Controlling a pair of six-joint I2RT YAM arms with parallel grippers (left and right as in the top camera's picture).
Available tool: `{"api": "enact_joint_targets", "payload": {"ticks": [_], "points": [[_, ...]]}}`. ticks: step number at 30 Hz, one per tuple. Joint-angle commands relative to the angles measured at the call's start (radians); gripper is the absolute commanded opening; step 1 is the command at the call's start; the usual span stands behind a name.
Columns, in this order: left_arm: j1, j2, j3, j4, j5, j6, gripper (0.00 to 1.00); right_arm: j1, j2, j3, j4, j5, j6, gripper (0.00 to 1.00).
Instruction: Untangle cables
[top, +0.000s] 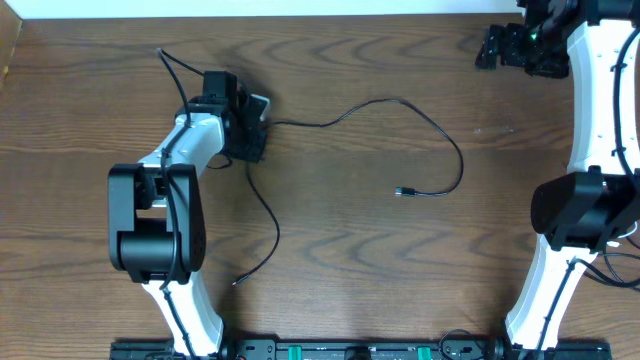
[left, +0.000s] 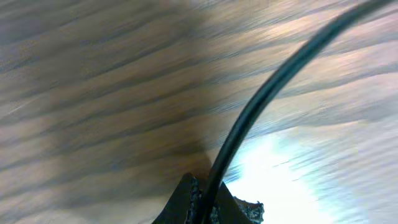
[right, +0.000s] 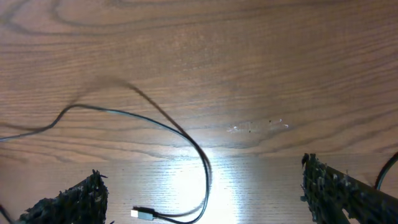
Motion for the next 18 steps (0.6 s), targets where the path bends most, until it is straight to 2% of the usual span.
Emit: {"api": "enact_joint_targets", "payload": {"ticks": [1, 6, 10, 15, 18], "points": [[-0.024, 0.055, -0.027, 0.029, 0.2, -0.056, 0.07, 0.002, -0.021, 0.006, -0.011, -0.016, -0.016, 0.97], [-0.036, 0.031, 0.001, 0.174, 0.346, -0.249, 0.07, 0.002, -0.077, 0.006, -0.01, -0.017, -0.015, 0.97], [-0.081, 0.026, 0.015, 0.335, 0.399, -0.345, 0.07, 0.002, -0.151, 0.006, -0.007, -0.016, -0.016, 0.98], [-0.193, 0.026, 0.018, 0.519, 0.39, -0.364, 0.07, 0.003, -0.237, 0.006, -0.008, -0.016, -0.031, 0.99], [-0.27, 0.026, 0.018, 0.61, 0.336, -0.368, 0.08, 0.002, -0.27, 0.006, -0.015, -0.016, -0.03, 0.99]]}}
